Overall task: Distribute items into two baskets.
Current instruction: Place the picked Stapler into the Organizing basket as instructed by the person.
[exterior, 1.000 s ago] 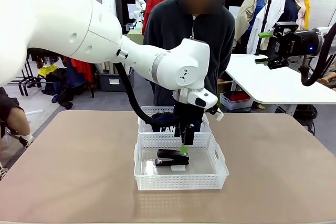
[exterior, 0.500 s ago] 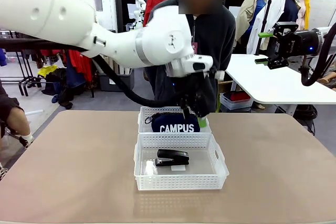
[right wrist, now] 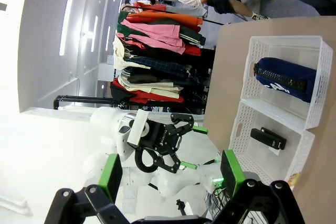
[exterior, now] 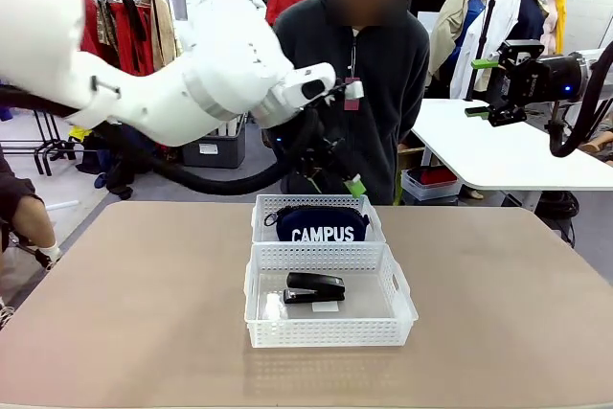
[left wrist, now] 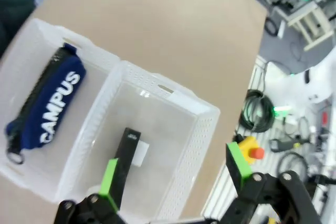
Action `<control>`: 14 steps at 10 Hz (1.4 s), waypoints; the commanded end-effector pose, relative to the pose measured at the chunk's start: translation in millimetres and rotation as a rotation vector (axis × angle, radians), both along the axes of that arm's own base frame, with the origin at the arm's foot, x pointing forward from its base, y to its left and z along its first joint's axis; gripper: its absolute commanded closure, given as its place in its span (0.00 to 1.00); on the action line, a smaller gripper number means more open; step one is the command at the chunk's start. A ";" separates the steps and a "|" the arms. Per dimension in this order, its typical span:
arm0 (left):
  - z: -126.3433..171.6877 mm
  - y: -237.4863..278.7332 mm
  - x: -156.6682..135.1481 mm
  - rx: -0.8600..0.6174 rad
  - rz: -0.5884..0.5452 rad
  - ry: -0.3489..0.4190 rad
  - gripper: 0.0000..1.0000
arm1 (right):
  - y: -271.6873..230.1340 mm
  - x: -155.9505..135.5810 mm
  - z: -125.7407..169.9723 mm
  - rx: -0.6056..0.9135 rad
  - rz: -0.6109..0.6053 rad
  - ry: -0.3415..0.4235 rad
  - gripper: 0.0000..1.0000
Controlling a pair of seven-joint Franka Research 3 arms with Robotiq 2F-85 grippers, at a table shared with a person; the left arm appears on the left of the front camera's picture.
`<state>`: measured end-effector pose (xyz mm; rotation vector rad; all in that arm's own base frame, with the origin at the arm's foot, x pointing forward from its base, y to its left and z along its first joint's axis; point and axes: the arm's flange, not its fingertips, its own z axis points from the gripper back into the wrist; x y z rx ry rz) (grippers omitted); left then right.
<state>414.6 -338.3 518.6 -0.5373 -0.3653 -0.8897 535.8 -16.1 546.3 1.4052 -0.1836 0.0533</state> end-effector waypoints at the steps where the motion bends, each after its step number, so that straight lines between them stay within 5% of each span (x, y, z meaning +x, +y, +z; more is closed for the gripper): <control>1: -7.0 19.9 -23.6 -0.025 0.015 -0.039 0.00 | 0.3 -0.8 1.9 0.001 -0.002 -0.002 0.00; 10: -2.2 11.2 -9.5 -0.012 0.016 -0.012 0.00 | 0.3 -0.8 1.9 0.001 -0.002 -0.002 0.00; 14: 54.7 75.6 -15.7 -0.172 0.297 0.004 0.00 | 0.3 -0.8 1.9 0.001 -0.002 -0.002 0.00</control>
